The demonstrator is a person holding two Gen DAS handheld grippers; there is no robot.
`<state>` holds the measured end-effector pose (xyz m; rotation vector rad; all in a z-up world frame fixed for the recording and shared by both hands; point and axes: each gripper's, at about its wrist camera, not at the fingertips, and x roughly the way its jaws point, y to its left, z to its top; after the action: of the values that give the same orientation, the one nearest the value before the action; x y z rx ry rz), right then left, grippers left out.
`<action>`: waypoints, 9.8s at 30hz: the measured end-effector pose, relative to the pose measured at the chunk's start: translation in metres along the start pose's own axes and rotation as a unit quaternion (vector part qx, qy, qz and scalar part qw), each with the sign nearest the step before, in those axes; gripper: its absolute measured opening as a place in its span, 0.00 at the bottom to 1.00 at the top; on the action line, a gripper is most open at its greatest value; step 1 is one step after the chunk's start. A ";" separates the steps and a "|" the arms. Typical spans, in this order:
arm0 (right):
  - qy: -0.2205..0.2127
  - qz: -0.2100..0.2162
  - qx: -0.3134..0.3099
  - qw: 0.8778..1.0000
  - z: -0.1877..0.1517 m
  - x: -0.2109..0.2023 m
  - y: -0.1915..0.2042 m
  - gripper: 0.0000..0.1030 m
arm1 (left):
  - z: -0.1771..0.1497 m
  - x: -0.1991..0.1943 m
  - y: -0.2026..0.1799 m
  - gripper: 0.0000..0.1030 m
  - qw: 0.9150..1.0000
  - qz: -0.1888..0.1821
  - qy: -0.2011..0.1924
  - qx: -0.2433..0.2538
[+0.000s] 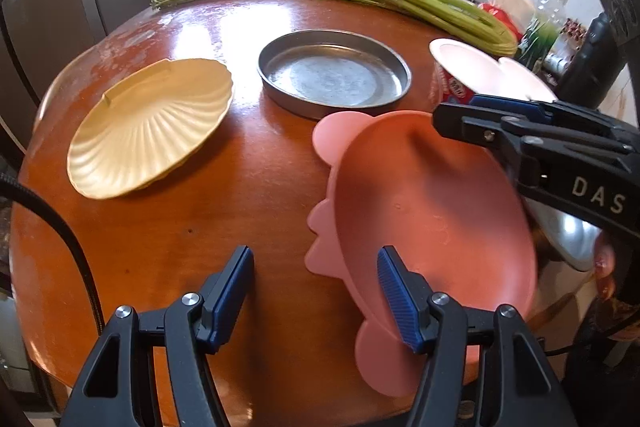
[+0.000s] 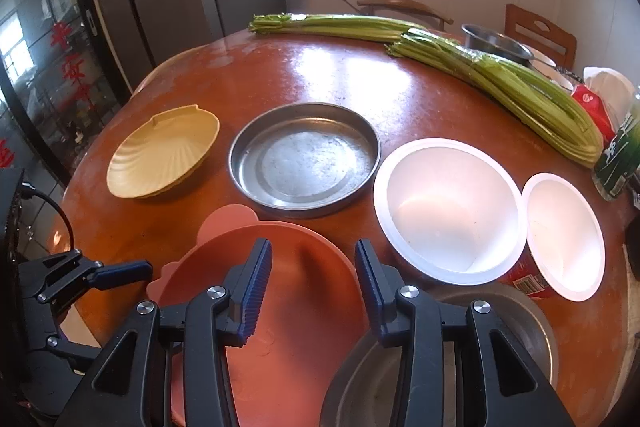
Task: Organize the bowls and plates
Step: 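Move the left tool to the pink bear-ear bowl rim and grasp it, then lift the pink bowl with the left tool and carry it over the yellow plate, then lower the pink bowl onto the yellow plate and open the left tool, then move the left tool to the rim of the silver metal tray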
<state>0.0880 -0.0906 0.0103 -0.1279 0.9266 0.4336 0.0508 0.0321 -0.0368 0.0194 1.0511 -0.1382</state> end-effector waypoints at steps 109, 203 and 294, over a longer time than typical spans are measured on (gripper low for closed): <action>-0.049 0.111 -0.099 0.988 0.111 -0.007 0.128 0.46 | 0.059 -0.086 0.158 0.51 0.987 0.024 -0.105 -0.116; 0.042 0.039 -0.066 0.996 0.098 0.091 0.131 0.51 | 0.069 0.012 0.197 0.52 0.987 0.020 -0.043 -0.151; 0.028 0.020 0.238 0.971 0.022 0.045 0.006 0.56 | 0.185 0.081 0.031 0.54 0.996 -0.046 0.055 0.061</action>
<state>0.1252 -0.0651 -0.0123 0.3181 1.0667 0.2361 0.2538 0.0395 -0.0165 0.0899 1.1518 -0.2883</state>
